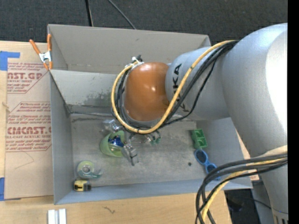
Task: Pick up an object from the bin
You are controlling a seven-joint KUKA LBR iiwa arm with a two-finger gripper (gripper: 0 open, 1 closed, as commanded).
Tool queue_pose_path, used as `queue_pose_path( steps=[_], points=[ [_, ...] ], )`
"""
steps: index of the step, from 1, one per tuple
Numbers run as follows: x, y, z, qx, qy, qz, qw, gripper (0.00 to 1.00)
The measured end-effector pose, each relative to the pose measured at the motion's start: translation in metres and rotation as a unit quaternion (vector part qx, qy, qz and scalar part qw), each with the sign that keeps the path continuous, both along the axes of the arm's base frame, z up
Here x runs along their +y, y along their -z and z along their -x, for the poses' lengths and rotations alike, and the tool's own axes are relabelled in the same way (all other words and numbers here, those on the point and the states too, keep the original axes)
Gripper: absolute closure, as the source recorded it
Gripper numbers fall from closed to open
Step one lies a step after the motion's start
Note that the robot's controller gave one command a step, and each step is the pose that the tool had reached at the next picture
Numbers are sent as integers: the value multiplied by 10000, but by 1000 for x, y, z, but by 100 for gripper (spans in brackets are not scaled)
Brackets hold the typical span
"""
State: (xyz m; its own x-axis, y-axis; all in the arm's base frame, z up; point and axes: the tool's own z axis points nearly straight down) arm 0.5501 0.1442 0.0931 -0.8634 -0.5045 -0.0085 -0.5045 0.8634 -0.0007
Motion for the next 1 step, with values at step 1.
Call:
queue_pose_path(
  steps=[1],
  points=[
    [-3,2,-18,-95,-555,1,9984,0]
  ],
)
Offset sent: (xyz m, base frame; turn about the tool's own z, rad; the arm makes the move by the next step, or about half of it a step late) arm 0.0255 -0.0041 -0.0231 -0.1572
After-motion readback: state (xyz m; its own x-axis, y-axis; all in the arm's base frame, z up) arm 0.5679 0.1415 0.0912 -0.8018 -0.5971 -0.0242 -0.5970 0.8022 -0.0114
